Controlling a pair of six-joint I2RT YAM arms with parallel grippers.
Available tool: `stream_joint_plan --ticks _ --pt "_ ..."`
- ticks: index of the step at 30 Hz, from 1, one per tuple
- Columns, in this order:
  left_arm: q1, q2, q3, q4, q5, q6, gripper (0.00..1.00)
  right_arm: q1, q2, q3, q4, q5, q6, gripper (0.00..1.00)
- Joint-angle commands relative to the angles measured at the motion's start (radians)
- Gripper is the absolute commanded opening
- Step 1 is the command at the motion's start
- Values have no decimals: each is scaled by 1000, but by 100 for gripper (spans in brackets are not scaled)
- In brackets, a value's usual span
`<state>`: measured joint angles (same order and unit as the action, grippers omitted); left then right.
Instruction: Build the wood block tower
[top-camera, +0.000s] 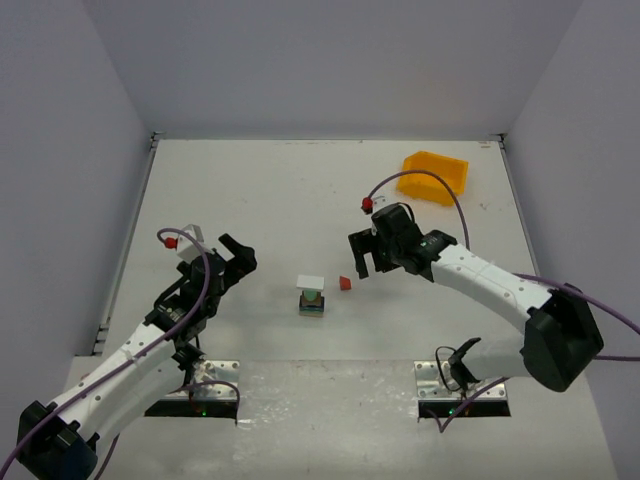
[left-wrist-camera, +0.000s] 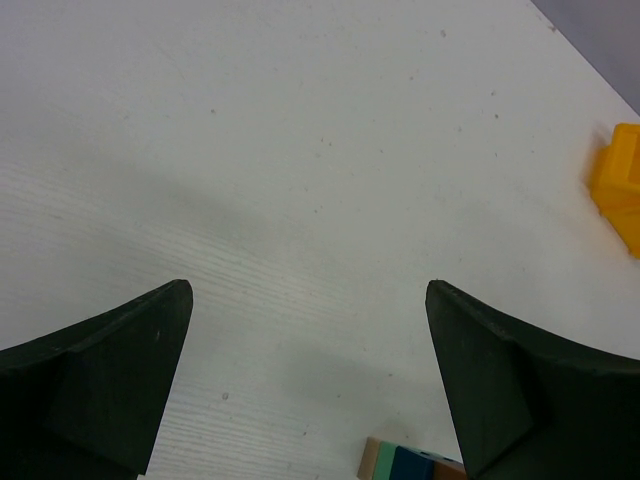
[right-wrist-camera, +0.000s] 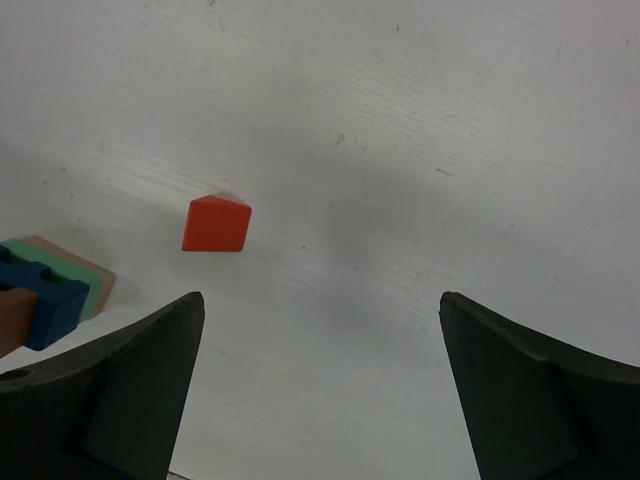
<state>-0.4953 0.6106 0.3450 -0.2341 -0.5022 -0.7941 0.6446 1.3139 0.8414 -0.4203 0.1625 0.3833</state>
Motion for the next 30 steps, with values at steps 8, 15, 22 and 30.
stream_joint_plan --ticks 8,15,22,30 --pt "11 9 4 22 -15 -10 100 3 200 39 198 -252 91 90" --pt "11 19 2 29 -11 -8 100 18 286 61 212 -226 104 73" --pt "11 34 2 38 -9 -7 100 49 342 99 213 -224 109 62" --pt "11 32 2 38 -10 -4 100 73 380 120 195 -204 116 50"
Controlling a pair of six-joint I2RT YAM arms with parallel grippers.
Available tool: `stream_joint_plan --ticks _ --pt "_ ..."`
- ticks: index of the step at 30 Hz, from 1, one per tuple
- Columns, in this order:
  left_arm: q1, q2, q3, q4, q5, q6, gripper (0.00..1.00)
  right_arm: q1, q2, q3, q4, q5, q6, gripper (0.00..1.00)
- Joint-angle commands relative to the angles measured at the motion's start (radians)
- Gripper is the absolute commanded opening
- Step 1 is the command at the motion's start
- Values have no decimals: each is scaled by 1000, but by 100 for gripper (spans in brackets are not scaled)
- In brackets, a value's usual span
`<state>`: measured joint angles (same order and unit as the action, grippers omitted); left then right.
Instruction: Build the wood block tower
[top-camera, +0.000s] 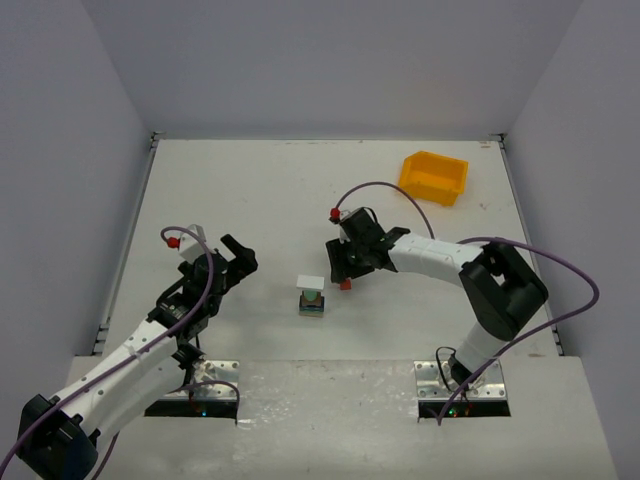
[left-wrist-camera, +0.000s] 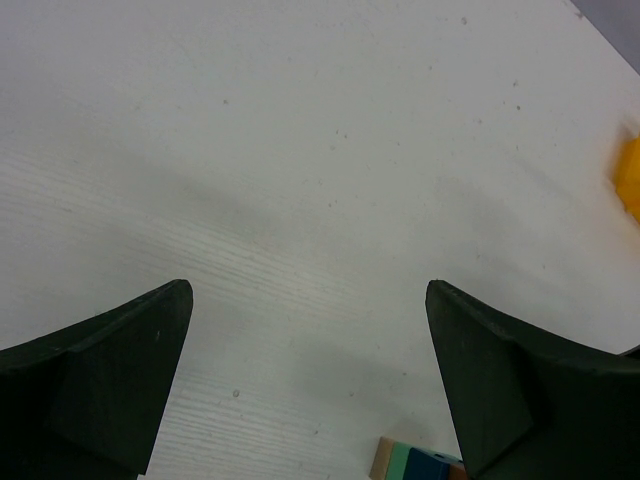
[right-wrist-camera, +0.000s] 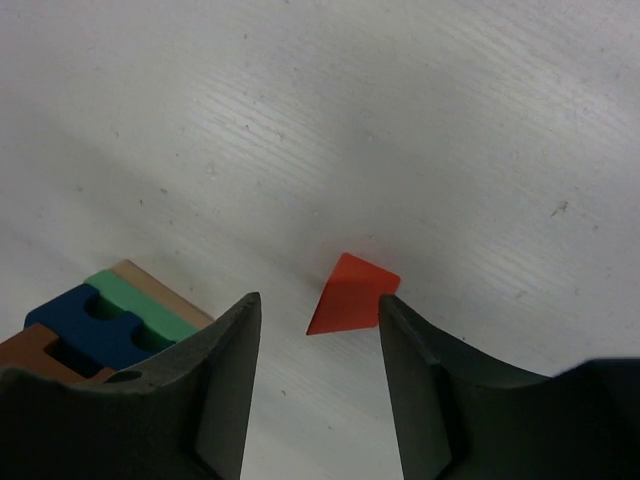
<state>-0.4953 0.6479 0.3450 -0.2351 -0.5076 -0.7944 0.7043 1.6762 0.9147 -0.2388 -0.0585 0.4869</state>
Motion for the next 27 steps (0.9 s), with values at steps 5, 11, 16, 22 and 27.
stream_joint_plan --ticks 5,11,16,22,27 --pt "12 -12 1 39 -2 -3 100 25 39 63 -26 85 18 39" --pt "12 -20 0 39 3 -2 100 34 59 72 -38 101 19 30" --pt "11 -30 -1 40 14 1 100 37 53 78 -37 101 16 15" --pt "11 -37 3 33 14 3 100 37 38 70 -39 125 22 0" --pt "11 -55 3 35 26 16 100 31 -12 57 -41 159 21 0"
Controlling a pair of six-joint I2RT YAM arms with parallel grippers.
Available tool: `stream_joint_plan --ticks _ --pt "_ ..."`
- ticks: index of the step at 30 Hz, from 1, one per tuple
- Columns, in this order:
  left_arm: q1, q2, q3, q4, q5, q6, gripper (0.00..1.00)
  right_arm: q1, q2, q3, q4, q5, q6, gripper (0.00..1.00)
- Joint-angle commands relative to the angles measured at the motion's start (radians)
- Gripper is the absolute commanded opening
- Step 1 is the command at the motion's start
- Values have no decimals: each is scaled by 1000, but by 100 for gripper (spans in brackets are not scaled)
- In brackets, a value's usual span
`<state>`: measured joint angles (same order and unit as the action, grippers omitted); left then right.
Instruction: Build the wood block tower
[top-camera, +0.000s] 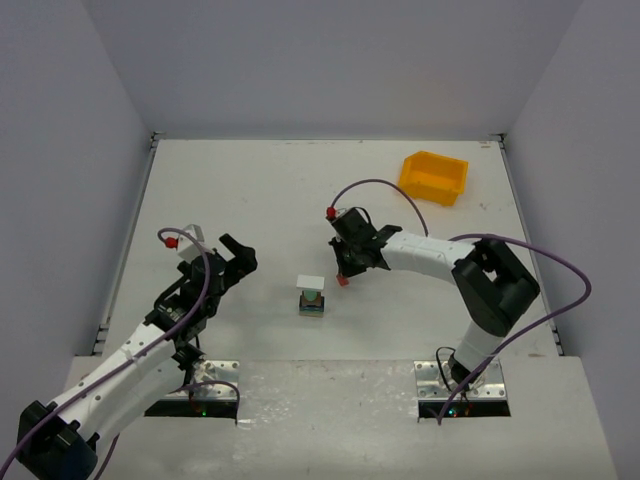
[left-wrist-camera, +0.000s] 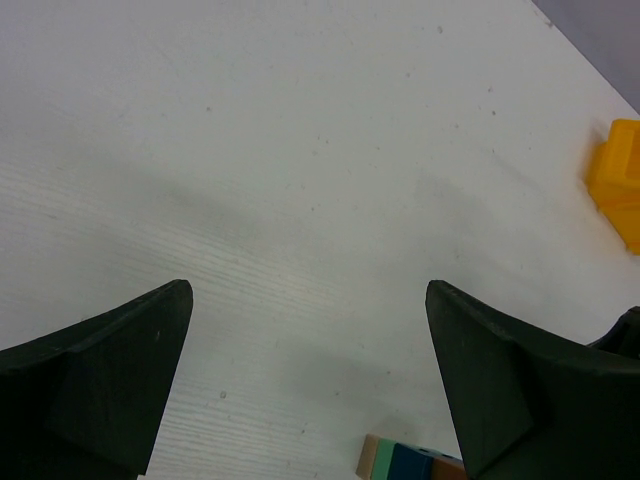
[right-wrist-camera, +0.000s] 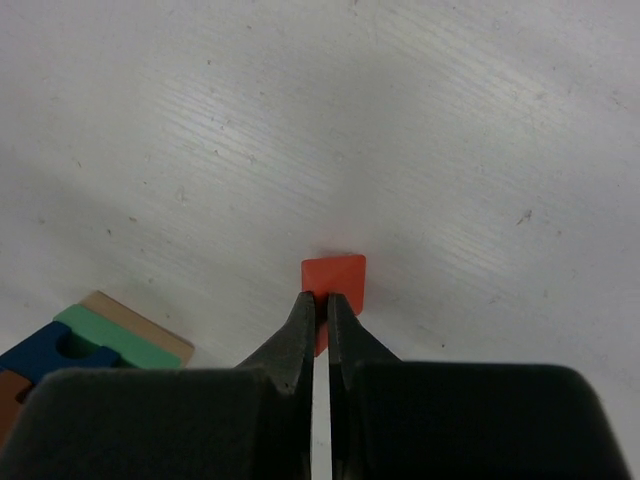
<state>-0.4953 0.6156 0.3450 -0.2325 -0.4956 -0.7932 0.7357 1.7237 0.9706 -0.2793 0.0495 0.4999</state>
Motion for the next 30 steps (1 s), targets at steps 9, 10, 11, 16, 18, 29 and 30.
stream_joint_plan --ticks 9,10,11,16,18,29,30 --pt "11 -40 79 151 115 129 100 -169 -205 -95 137 -229 45 0" --pt "11 -42 85 220 169 163 100 -201 -220 -107 160 -283 55 0" --pt "12 -43 83 294 228 198 100 -228 -232 -116 180 -325 65 0" --pt "11 94 173 547 635 436 100 -379 -296 -185 361 -564 182 0" --pt "10 191 269 520 818 564 100 -428 -309 -227 464 -658 236 0" --pt "-70 567 579 350 1329 1014 100 -540 -313 -265 788 -1035 530 0" --pt "-100 575 587 325 1299 1051 100 -543 -307 -265 811 -1052 550 0"
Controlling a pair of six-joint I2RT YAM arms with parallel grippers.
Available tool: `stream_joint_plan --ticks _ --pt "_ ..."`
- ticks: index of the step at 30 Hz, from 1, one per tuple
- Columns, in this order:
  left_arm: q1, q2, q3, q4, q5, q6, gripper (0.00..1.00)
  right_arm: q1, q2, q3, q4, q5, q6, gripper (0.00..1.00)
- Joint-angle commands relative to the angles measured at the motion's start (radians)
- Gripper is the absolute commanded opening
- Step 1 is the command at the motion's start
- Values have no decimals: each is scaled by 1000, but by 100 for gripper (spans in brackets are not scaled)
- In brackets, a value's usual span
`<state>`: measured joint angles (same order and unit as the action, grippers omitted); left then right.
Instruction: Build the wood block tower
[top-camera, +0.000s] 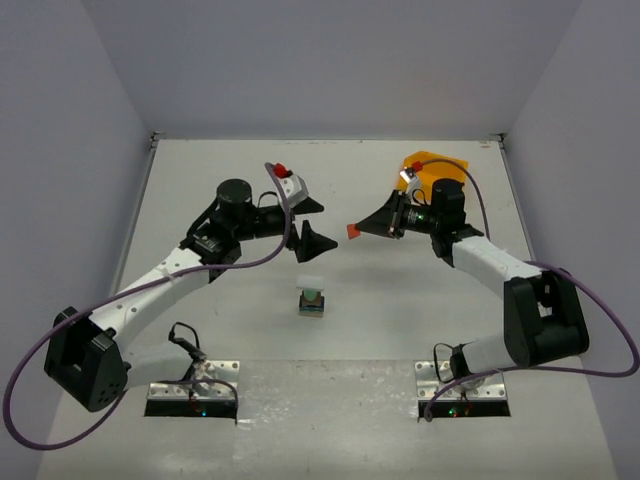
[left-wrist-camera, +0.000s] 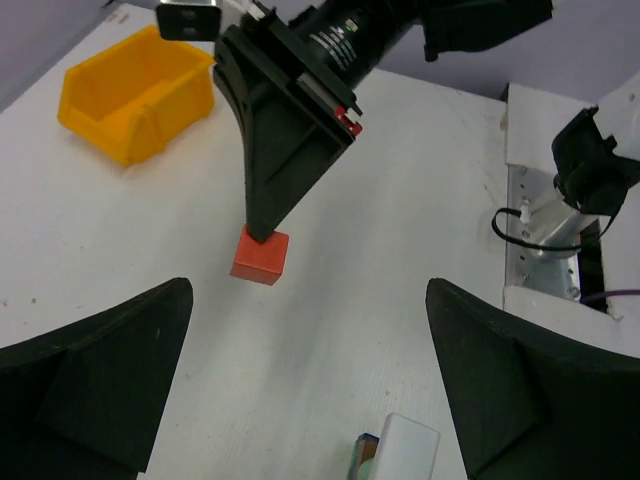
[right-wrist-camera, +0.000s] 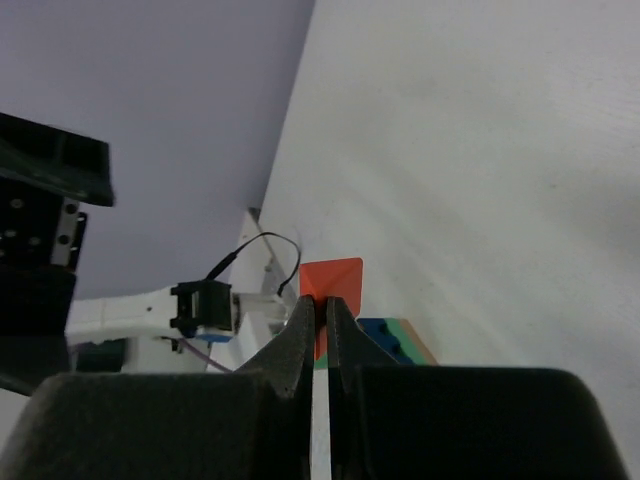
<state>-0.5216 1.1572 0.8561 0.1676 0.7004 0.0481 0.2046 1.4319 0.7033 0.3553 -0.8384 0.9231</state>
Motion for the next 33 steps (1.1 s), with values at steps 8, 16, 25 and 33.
stream_joint_plan --ticks 8,16,25,33 --pt "-189 23 46 -76 -43 272 100 -16 1 -15 284 -229 232 0" --pt "-189 76 76 -65 -113 263 98 -16 0 -41 347 -254 307 0" --pt "-188 125 104 -44 -131 259 80 -14 7 -57 386 -261 332 0" --pt "-190 162 124 -24 -101 253 72 -16 13 -61 406 -266 345 0"
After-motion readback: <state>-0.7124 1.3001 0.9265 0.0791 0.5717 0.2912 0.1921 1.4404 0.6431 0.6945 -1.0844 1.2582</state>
